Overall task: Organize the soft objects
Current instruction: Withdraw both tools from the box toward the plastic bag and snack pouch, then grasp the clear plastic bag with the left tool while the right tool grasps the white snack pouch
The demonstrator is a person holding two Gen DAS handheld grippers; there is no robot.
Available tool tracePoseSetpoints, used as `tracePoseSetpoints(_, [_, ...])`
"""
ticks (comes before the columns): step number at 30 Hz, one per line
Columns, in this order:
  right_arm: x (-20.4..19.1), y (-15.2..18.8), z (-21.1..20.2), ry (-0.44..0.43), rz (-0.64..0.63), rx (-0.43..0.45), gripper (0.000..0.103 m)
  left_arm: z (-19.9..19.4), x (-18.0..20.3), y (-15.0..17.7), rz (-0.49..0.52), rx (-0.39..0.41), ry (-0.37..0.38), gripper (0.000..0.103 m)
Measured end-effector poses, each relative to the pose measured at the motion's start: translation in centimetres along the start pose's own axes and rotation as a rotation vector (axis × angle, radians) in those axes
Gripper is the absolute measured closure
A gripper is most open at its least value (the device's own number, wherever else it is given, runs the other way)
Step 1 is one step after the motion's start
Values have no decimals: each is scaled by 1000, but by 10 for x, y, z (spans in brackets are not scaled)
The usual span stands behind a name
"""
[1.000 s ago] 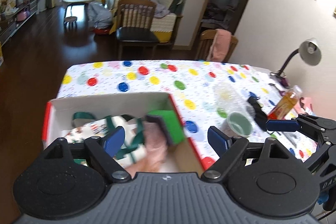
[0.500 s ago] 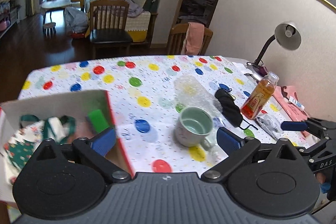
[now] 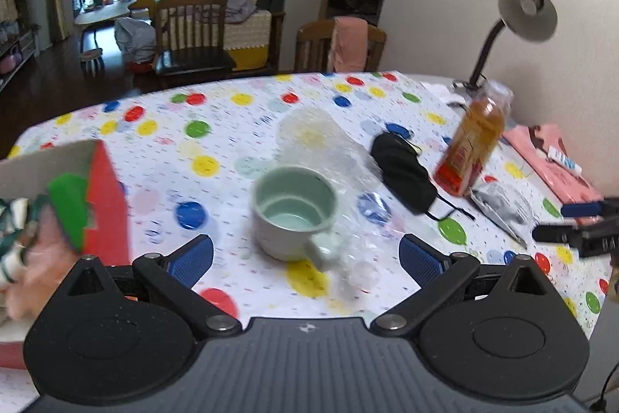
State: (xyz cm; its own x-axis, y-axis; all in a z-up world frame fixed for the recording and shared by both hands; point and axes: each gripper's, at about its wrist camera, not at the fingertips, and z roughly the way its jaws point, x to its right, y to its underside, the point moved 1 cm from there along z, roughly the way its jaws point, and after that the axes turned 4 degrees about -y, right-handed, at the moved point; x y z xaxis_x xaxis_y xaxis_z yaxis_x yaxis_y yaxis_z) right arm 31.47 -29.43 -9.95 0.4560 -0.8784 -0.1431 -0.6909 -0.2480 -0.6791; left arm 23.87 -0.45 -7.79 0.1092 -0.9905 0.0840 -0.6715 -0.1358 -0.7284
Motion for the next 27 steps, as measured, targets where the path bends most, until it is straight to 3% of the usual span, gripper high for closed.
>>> tracePoseSetpoints(8, [70,-2,25,63,26,-64,0,38,45,19,29,-54,54,0])
tracePoseSetpoints(13, [102,-3,45,82,39,-110,0,61,65,32,76,-61,23,0])
tracePoseSetpoints(18, [114,-4,60,70,16,-152,0,82,71,42,89,-76,-27,0])
tracePoseSetpoints(27, [124,-8,90,48,-76,-226,1,115,77,48,80,-107,-9,1])
